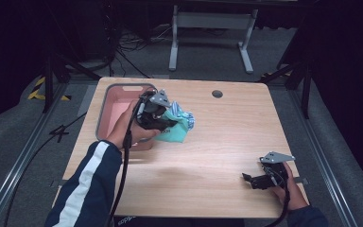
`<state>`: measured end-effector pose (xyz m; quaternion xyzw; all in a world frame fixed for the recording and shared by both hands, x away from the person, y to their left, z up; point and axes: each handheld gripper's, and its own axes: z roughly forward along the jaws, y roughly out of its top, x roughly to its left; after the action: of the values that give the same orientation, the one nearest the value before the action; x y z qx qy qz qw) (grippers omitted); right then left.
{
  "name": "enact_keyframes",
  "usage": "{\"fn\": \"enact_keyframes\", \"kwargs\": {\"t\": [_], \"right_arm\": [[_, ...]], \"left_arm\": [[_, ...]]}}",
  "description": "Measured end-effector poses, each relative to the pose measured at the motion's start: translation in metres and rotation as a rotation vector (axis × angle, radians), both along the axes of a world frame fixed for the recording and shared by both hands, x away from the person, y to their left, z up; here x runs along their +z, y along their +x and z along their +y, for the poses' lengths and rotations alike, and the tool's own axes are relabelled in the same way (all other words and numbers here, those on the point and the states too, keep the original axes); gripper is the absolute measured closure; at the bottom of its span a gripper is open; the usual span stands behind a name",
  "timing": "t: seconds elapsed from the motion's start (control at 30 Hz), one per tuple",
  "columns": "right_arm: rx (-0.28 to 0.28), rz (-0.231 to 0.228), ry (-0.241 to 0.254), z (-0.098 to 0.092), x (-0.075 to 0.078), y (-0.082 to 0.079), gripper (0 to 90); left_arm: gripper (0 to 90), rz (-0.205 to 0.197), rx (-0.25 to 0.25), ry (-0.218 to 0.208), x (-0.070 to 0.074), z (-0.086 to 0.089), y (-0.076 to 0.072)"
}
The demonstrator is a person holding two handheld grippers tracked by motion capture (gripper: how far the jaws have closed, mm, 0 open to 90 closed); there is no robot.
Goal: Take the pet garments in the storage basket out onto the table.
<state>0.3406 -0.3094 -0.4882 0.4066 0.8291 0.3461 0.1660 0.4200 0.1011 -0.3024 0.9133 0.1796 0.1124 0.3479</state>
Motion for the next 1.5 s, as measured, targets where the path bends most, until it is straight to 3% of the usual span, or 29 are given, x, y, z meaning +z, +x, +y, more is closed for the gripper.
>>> {"fn": "enact_keyframes", "kwargs": {"t": [0.23,0.53,0.67,0.93,1.07,1.3,1.5], "right_arm": [[-0.001,0.001,0.002,0.0,0.0,0.0,0.2],[0.0,0.0,0.0,0.0,0.0,0.0,0.2],[0.0,0.0,0.0,0.0,0.0,0.0,0.2],[0.0,0.0,0.0,0.0,0.0,0.0,0.2],[0.0,0.0,0.0,0.0,0.0,0.0,0.2],[-0.001,0.0,0.002,0.0,0.0,0.0,0.2],[-0.002,0.001,0.004,0.0,0.0,0.0,0.2]], "left_arm": [[69.9,0.03,-0.041,-0.006,-0.013,-0.02,-0.003],[69.8,0.099,-0.093,0.017,-0.045,-0.052,-0.002],[69.7,0.139,-0.1,-0.004,-0.061,-0.061,0.002],[69.5,0.193,-0.093,-0.013,-0.089,-0.073,0.007],[69.2,0.201,-0.078,0.017,-0.104,-0.079,0.009],[67.9,0.25,-0.041,0.024,-0.128,-0.082,0.015],[58.4,0.231,-0.001,0.068,-0.134,-0.089,0.016]]}}
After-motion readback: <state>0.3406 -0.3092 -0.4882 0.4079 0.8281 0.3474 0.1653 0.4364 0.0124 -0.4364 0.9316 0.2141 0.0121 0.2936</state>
